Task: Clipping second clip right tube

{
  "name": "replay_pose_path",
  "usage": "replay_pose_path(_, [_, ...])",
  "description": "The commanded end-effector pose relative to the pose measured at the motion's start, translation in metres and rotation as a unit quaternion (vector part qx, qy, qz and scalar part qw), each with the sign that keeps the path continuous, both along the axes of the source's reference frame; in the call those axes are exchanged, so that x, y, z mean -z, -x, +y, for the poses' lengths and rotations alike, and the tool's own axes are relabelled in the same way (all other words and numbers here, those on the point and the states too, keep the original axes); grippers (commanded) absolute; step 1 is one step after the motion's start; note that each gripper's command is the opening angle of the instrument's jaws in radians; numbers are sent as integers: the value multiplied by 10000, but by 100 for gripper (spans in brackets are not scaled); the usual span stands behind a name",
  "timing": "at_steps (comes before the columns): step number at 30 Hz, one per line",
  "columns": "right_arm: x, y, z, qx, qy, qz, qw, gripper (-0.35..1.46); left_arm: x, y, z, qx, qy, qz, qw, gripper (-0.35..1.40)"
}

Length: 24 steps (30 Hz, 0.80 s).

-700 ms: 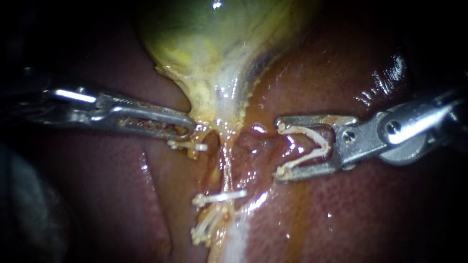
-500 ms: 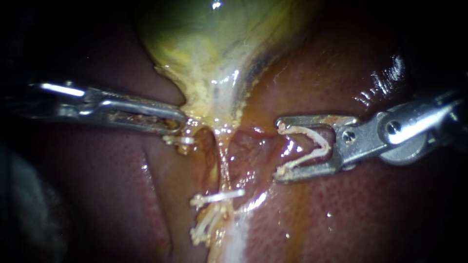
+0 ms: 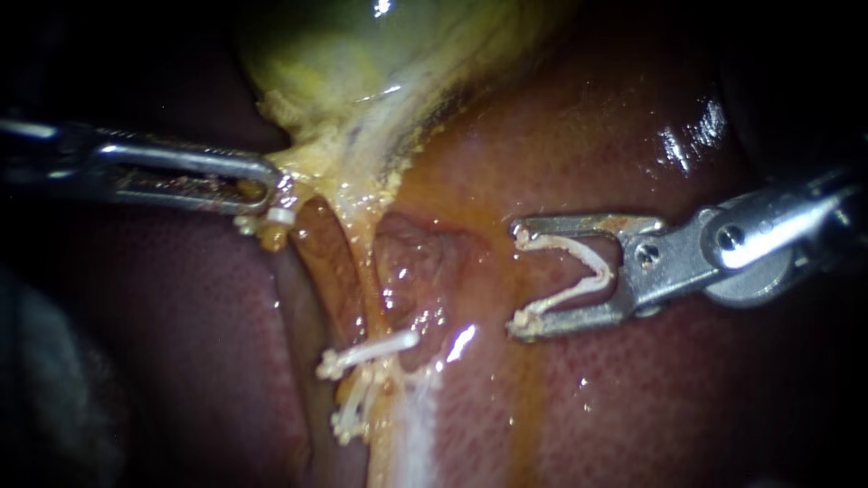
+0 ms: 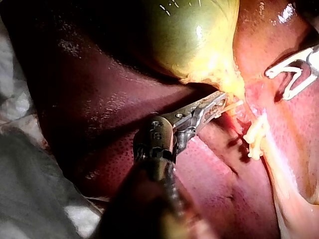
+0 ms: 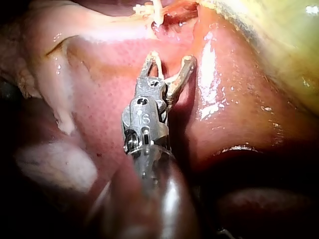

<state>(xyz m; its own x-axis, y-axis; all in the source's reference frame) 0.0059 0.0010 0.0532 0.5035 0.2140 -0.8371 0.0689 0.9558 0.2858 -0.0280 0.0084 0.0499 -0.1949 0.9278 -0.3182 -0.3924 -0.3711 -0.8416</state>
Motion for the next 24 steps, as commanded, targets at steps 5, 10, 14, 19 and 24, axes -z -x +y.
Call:
replay_pose_path(5, [7, -11, -6, -125, -364, 83, 9992, 50, 0, 3, 0, 9, 4, 12, 10000, -35])
replay_pose_path(10, [11, -25, -11, -232, -696, 101, 9973, 50, 0, 7, 1, 19, 3, 18, 10000, -35])
replay_pose_path(14, [9, -33, -13, -359, -990, 62, 9944, 50, 0, 9, 2, 25, 3, 21, 10000, -35])
replay_pose_path(19, [2, -45, -17, -427, -1331, 12, 9902, 50, 0, 11, 2, 30, 3, 24, 10000, -35])
replay_pose_path(24, [-7, -60, -23, -440, -1609, 40, 9860, 50, -1, 12, 2, 32, 3, 25, 10000, -35])
